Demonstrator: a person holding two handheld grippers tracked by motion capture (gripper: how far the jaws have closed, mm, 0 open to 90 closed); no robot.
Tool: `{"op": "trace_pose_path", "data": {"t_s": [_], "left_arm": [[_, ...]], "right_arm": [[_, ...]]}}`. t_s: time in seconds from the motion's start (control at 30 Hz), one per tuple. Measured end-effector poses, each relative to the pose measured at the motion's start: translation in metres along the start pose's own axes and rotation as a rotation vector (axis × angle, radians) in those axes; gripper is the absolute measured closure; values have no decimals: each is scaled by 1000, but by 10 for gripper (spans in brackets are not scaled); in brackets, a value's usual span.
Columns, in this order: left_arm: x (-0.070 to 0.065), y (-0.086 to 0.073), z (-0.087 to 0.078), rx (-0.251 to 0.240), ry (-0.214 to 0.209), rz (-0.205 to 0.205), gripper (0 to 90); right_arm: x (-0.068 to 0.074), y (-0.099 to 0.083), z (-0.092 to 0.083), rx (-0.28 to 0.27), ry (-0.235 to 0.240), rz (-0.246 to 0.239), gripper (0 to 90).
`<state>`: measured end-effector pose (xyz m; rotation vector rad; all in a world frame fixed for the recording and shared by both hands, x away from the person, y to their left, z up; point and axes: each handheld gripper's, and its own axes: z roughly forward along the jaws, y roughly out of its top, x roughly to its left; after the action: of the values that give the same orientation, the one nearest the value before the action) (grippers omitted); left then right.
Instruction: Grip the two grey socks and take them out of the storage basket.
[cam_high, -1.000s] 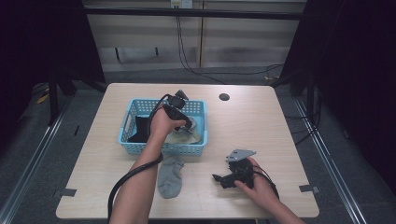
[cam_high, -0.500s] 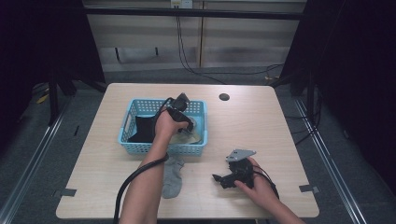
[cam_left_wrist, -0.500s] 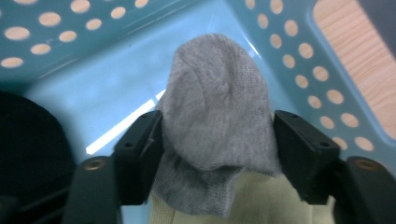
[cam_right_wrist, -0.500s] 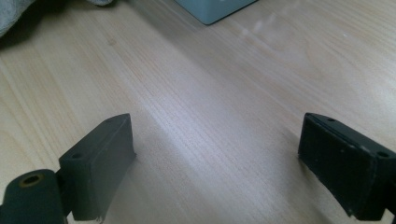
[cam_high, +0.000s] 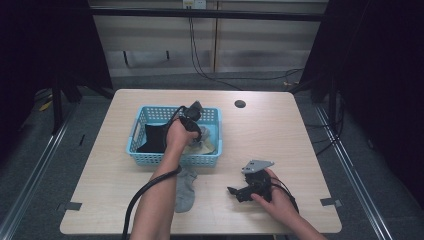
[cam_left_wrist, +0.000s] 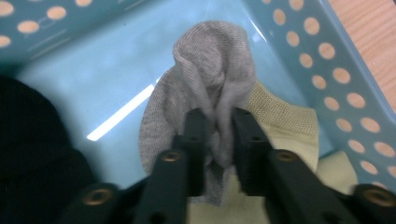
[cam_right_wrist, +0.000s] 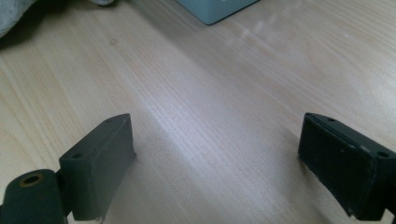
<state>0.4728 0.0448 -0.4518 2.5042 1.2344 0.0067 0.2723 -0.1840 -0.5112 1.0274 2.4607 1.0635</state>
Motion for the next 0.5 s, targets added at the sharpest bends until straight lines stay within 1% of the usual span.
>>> {"op": "trace_pose_path", "data": {"t_s": [0.07,0.1,0.13,0.17,0.2,0.27,0.3,0.33,0.37,0.4,0.43,0.5], "left_arm": [[-1,0,-1,8,3,0,803],[-1,1,-3,9,3,3,803],[-1,2,-9,8,4,-1,810],[-1,2,-9,8,4,-1,810],[-2,3,-17,2,-2,1,810],[-2,4,-25,13,-2,16,811],[-2,4,-25,13,-2,16,811],[-3,4,-34,15,-4,17,810],[-3,4,-34,15,-4,17,811],[-3,4,-42,14,-15,21,811],[-3,4,-42,14,-15,21,811],[-2,3,-51,12,-13,27,810]], "right_arm": [[0,0,0,-2,0,-3,101],[0,0,0,-2,0,-3,101],[0,0,0,-2,1,-3,101],[0,0,0,-2,0,-4,101],[0,0,0,-3,-1,-5,101],[0,0,0,-3,-1,-5,101],[0,0,0,-3,-1,-5,101],[0,0,0,-3,-1,-5,101],[0,0,0,-3,-1,-5,101],[0,0,0,-3,-1,-6,101],[0,0,0,-3,-1,-6,101],[0,0,0,-3,-1,-6,101]]}}
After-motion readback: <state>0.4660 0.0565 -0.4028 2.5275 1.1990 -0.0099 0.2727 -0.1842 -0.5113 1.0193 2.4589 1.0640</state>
